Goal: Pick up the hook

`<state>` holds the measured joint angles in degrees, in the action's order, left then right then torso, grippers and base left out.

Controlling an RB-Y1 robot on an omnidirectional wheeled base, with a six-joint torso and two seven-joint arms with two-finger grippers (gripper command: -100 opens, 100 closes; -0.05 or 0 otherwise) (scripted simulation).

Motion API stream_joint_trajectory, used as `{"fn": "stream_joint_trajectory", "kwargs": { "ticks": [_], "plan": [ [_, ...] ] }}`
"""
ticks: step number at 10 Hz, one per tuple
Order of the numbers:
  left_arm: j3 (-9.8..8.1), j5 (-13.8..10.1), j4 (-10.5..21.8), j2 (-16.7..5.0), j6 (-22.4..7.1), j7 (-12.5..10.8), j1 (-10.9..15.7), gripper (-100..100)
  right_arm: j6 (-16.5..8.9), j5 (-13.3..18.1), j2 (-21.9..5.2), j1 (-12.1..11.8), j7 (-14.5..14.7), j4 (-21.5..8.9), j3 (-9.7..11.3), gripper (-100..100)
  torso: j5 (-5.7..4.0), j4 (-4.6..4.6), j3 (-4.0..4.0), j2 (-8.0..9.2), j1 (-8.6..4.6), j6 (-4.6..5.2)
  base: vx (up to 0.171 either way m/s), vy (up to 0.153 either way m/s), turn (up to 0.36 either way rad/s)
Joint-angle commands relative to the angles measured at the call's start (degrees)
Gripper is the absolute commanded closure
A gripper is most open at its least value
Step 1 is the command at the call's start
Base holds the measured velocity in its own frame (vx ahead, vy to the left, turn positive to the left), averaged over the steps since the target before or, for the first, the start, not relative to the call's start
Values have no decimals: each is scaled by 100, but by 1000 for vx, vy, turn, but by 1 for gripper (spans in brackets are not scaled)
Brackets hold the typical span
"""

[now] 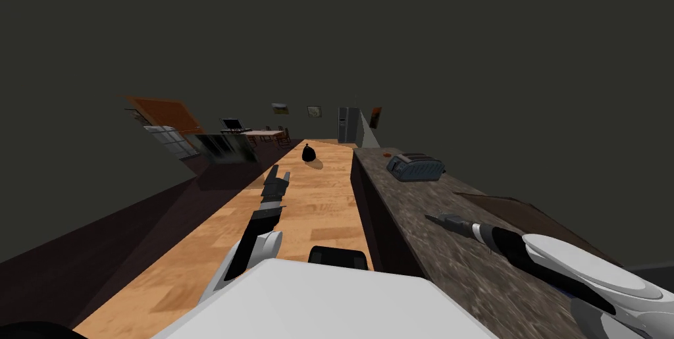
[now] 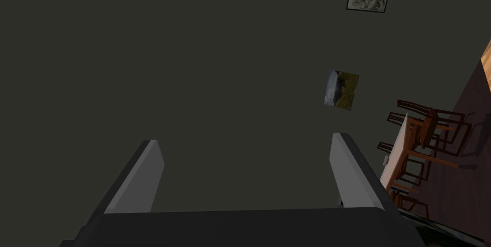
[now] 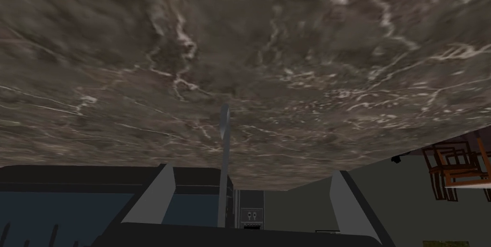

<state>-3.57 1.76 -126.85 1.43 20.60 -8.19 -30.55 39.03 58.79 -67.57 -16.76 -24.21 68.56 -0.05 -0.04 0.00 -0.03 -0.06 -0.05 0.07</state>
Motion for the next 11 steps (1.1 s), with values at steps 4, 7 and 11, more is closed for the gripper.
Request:
{"fn": "stream_joint_trajectory", "kwargs": {
  "ticks": [4, 7, 11],
  "plan": [
    [0, 0, 0, 0, 0, 0, 0, 0, 118, -460, -22, 524, 346, -732, 537, -100, 0, 0, 0, -1, 0, 0, -36, 14, 39],
    [0, 0, 0, 0, 0, 0, 0, 0, 190, -746, -38, 851, 556, -1208, 867, -100, 1, 1, 2, 2, 1, 4, -39, 16, 43],
    [-1, 0, 0, 0, 0, 0, -1, 0, 333, -1303, -69, 1442, 976, -1845, 1469, -100, 1, -1, -3, -6, -2, 6, -32, 15, 46]
  ]
}}
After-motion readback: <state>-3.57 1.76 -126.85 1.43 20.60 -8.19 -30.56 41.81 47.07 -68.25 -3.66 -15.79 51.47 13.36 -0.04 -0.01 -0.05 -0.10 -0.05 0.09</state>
